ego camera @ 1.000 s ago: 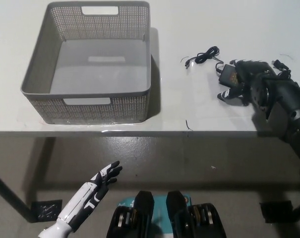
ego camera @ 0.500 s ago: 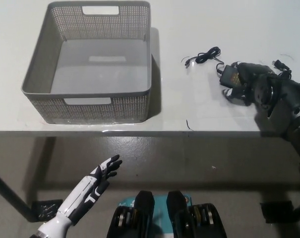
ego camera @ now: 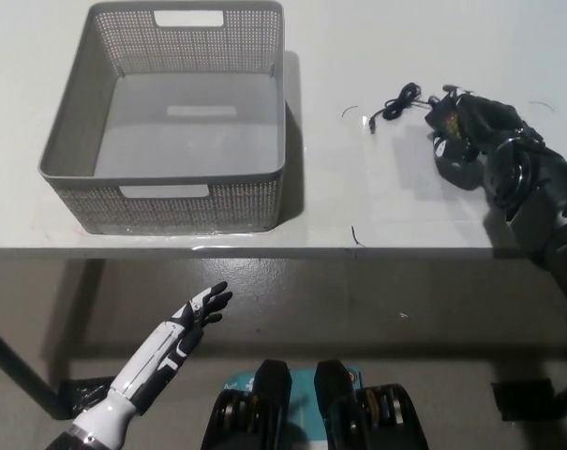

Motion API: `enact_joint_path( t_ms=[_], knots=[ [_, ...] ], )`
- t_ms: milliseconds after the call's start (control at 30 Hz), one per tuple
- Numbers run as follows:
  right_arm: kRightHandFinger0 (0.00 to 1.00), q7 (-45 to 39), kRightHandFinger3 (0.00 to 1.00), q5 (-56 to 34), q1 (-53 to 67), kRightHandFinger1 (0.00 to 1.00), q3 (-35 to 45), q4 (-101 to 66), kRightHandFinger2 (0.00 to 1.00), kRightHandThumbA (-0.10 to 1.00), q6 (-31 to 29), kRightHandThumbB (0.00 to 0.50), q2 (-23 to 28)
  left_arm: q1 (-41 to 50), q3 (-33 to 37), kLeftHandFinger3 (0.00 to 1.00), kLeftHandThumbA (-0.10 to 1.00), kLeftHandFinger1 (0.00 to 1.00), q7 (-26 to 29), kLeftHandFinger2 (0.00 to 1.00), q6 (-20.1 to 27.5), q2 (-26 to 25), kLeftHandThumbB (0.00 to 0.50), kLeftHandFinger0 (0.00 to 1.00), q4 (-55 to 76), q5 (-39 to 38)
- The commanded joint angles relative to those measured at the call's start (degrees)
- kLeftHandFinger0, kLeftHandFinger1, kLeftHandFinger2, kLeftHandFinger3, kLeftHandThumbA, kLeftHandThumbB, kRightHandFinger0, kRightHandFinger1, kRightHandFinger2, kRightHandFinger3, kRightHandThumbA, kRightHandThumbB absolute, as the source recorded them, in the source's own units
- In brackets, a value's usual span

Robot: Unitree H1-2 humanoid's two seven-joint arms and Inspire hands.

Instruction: Use the right hand to pick up a black power cord and place it into a container on the left hand side

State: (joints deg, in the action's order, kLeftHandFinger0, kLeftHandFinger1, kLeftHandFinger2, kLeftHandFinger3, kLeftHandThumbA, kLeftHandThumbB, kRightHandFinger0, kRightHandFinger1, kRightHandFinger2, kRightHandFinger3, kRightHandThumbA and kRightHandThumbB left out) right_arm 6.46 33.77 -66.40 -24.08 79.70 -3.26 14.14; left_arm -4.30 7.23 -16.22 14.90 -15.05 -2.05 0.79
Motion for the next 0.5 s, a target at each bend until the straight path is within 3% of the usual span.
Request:
enact_joint_path(
  t_ms=[0, 67, 167, 200, 233, 267, 300, 367, 467],
  knots=[
    [0.25, 5.59, 1.0, -2.35, -3.26, 0.67, 1.72, -2.02, 0.96, -0.1, -4.27, 0.173, 0.96, -1.13, -0.38, 1.0, 1.0, 1.0, -0.55, 1.0, 0.0, -1.32, 0.457, 1.0, 0.78, 0.29],
    [0.25, 7.24, 1.0, -2.56, -3.52, 0.67, 2.2, -2.59, 0.94, -0.1, -5.51, 0.184, 1.29, -1.07, -0.35, 1.0, 1.0, 1.0, -0.55, 1.0, -0.31, -1.28, 0.459, 1.0, 1.15, 0.33],
    [0.2, 9.7, 1.0, -2.75, -5.12, 0.66, 2.93, -3.28, 1.0, -0.1, -6.71, 0.127, 2.09, -1.18, -0.38, 1.0, 0.99, 1.0, -0.82, 1.0, -0.38, -1.4, 0.448, 1.0, 1.12, -0.12],
    [0.18, 10.09, 1.0, -3.29, -5.44, 0.64, 3.52, -3.5, 0.99, -0.1, -7.1, 0.127, 2.25, -1.12, -0.38, 1.0, 0.99, 1.0, -0.79, 1.0, -0.41, -1.43, 0.448, 1.0, 1.18, -0.02],
    [0.1, 11.22, 1.0, -3.32, -6.16, 0.56, 3.81, -3.99, 0.94, -0.1, -7.86, 0.158, 2.81, -1.0, -0.38, 1.0, 0.99, 1.0, -0.79, 1.0, -0.65, -1.45, 0.45, 1.0, 1.3, -0.01],
    [0.03, 11.72, 0.95, -3.49, -6.96, 0.48, 4.27, -4.42, 0.89, -0.1, -7.62, 0.168, 3.16, -1.0, -0.37, 1.0, 0.99, 1.0, -0.81, 1.0, -0.67, -1.45, 0.449, 1.0, 1.24, -0.04],
    [0.04, 12.31, 0.8, -3.11, -7.7, 0.49, 4.13, -4.84, 0.9, -0.1, -7.88, 0.174, 3.67, -0.99, -0.37, 1.0, 0.99, 1.0, -0.79, 1.0, -0.75, -1.41, 0.452, 1.0, 1.25, -0.08],
    [0.08, 12.51, 0.84, -2.91, -8.67, 0.55, 4.36, -5.05, 0.93, -0.1, -7.45, 0.165, 4.1, -0.88, -0.38, 1.0, 0.99, 1.0, -0.81, 1.0, -0.69, -1.45, 0.453, 1.0, 1.22, -0.1],
    [0.0, 14.4, 0.92, -3.66, -9.9, 0.52, 6.34, -9.21, 0.83, -0.1, -10.48, 0.185, 5.75, -0.72, -0.23, 1.0, 0.99, 1.0, -0.7, 1.0, -0.75, -1.31, 0.453, 1.0, 1.17, 0.18]
  ],
)
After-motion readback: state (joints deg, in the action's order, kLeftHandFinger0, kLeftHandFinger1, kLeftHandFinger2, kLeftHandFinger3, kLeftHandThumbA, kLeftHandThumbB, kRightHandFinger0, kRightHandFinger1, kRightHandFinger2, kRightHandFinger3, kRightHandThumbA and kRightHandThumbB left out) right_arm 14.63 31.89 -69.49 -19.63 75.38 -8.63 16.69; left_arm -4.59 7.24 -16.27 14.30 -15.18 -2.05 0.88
